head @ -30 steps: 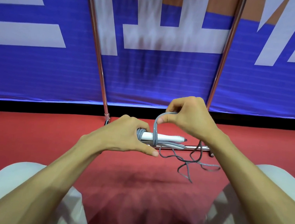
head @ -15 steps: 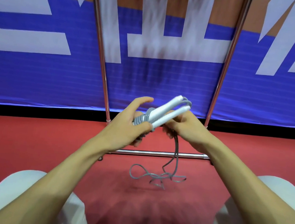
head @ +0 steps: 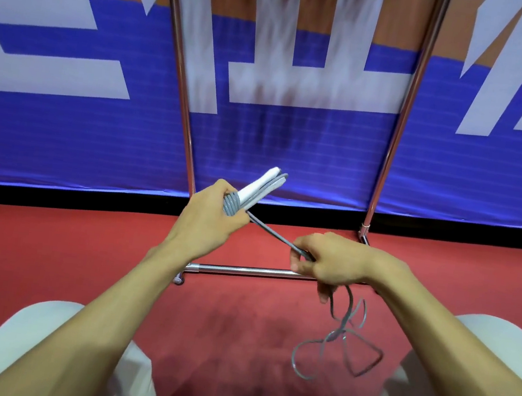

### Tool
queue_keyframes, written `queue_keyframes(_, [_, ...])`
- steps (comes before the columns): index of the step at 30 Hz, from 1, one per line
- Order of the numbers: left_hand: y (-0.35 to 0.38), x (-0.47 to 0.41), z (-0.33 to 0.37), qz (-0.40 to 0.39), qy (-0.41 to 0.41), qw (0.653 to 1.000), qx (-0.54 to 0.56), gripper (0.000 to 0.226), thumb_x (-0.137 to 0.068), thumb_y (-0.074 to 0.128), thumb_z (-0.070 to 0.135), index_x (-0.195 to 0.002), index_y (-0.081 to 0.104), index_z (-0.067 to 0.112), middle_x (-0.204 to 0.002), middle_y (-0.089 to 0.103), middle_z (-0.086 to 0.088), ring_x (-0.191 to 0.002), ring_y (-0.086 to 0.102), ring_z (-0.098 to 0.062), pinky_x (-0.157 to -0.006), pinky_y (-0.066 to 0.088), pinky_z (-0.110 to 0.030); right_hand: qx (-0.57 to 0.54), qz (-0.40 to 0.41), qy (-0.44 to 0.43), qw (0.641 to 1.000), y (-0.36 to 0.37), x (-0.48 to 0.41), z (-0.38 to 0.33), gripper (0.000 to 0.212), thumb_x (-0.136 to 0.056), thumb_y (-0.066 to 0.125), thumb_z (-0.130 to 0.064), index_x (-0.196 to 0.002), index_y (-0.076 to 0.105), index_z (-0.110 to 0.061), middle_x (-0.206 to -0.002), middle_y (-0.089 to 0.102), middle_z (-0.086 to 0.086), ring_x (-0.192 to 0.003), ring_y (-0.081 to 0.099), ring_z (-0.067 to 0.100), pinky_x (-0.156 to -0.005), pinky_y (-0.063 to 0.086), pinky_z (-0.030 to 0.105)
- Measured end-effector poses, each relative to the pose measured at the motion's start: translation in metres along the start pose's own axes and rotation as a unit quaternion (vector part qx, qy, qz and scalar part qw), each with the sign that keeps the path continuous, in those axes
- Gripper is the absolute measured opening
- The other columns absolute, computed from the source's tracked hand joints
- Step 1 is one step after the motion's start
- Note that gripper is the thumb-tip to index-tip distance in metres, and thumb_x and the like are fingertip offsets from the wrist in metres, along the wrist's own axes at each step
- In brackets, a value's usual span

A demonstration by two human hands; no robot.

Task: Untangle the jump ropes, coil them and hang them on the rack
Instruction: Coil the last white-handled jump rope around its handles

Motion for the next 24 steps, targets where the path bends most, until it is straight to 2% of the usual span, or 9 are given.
queue_keyframes(2, [0.002, -0.002, -0.005, -0.009, -0.002, 0.999, -0.051, 0.021, -0.083, 0.065, 0.027, -0.097, 0.053, 0.017, -0.083, 0.058, 0.000, -0.068, 0.054, -0.021, -0.059, 0.040, -0.032, 0.044, 0.023, -0.048, 0.998, -0.005, 0.004, -0.010, 0.009, -0.096, 0.046, -0.013, -0.088, 0.051, -0.013, -0.060, 0.049, -0.005, -0.048, 0.063, 0.018, -0.057, 0.056, 0.034])
queue_keyframes(5, [0.012, -0.001, -0.005, -0.043, 0.008, 0.992, -0.120, 0.023, -0.082, 0.065, 0.026, -0.098, 0.050, 0.021, -0.078, 0.058, -0.001, -0.070, 0.055, -0.025, -0.059, 0.040, -0.034, 0.147, 0.109, -0.136, 0.974, -0.017, 0.008, -0.026, 0.010, -0.098, 0.047, -0.021, -0.090, 0.051, -0.017, -0.059, 0.043, -0.009, -0.055, 0.048, 0.018, -0.060, 0.045, 0.038])
queue_keyframes(8, [0.023, 0.002, -0.003, -0.093, 0.020, 0.983, -0.159, 0.025, -0.077, 0.066, 0.024, -0.094, 0.048, 0.027, -0.074, 0.057, 0.001, -0.067, 0.054, -0.023, -0.058, 0.043, -0.033, 0.202, 0.191, -0.168, 0.946, -0.029, 0.012, -0.032, 0.007, -0.098, 0.048, -0.021, -0.096, 0.055, -0.023, -0.063, 0.040, -0.018, -0.066, 0.041, 0.012, -0.062, 0.043, 0.036])
queue_keyframes(10, [0.030, 0.006, 0.000, -0.134, 0.048, 0.974, -0.176, 0.025, -0.073, 0.066, 0.024, -0.093, 0.052, 0.031, -0.074, 0.058, 0.006, -0.065, 0.055, -0.021, -0.061, 0.049, -0.035, 0.203, 0.228, -0.180, 0.935, -0.033, 0.016, -0.036, 0.009, -0.097, 0.049, -0.024, -0.099, 0.057, -0.027, -0.070, 0.046, -0.019, -0.071, 0.043, 0.010, -0.062, 0.041, 0.033])
queue_keyframes(13, [0.039, 0.015, 0.008, -0.179, 0.098, 0.957, -0.205, 0.019, -0.071, 0.065, 0.026, -0.090, 0.061, 0.028, -0.070, 0.056, 0.007, -0.066, 0.054, -0.018, -0.063, 0.050, -0.034, 0.174, 0.293, -0.184, 0.922, -0.047, 0.024, -0.037, 0.015, -0.094, 0.054, -0.036, -0.100, 0.065, -0.027, -0.085, 0.056, -0.011, -0.080, 0.053, 0.015, -0.063, 0.041, 0.033])
queue_keyframes(15, [0.045, 0.021, 0.015, -0.201, 0.120, 0.954, -0.189, 0.018, -0.071, 0.069, 0.030, -0.087, 0.063, 0.025, -0.071, 0.058, 0.005, -0.066, 0.055, -0.019, -0.062, 0.048, -0.034, 0.150, 0.343, -0.179, 0.910, -0.056, 0.029, -0.033, 0.019, -0.089, 0.060, -0.040, -0.096, 0.070, -0.026, -0.081, 0.059, -0.007, -0.077, 0.054, 0.019, -0.062, 0.042, 0.034])
queue_keyframes(18, [0.050, 0.027, 0.024, -0.213, 0.146, 0.953, -0.156, 0.038, -0.067, 0.076, 0.057, -0.082, 0.062, 0.024, -0.068, 0.059, 0.002, -0.064, 0.054, -0.019, -0.058, 0.045, -0.036, 0.108, 0.384, -0.156, 0.904, -0.063, 0.028, -0.026, 0.023, -0.083, 0.067, -0.045, -0.091, 0.073, -0.025, -0.069, 0.055, -0.010, -0.067, 0.047, 0.014, -0.060, 0.036, 0.030])
queue_keyframes(20, [0.049, 0.031, 0.029, -0.211, 0.153, 0.956, -0.132, 0.046, -0.064, 0.073, 0.067, -0.080, 0.065, 0.025, -0.063, 0.057, -0.001, -0.057, 0.048, -0.016, -0.056, 0.042, -0.036, 0.050, 0.388, -0.130, 0.911, -0.066, 0.025, -0.018, 0.026, -0.075, 0.072, -0.049, -0.086, 0.075, -0.026, -0.066, 0.061, -0.010, -0.064, 0.049, 0.012, -0.060, 0.040, 0.031])
queue_keyframes(24, [0.041, 0.040, 0.046, -0.215, 0.188, 0.958, -0.042, 0.030, -0.076, 0.076, 0.045, -0.077, 0.068, 0.015, -0.060, 0.054, -0.009, -0.050, 0.036, -0.009, -0.052, 0.035, -0.033, -0.075, 0.349, -0.094, 0.929, -0.069, 0.017, -0.004, 0.020, -0.067, 0.079, -0.045, -0.077, 0.076, -0.027, -0.069, 0.069, 0.003, -0.066, 0.054, 0.020, -0.066, 0.045, 0.034])
Point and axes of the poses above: each hand's wrist, its own x-axis away from the middle knuckle, its own y-axis out of the palm, z = x × y, the point moved 8 cm from there along -x, towards the middle knuckle
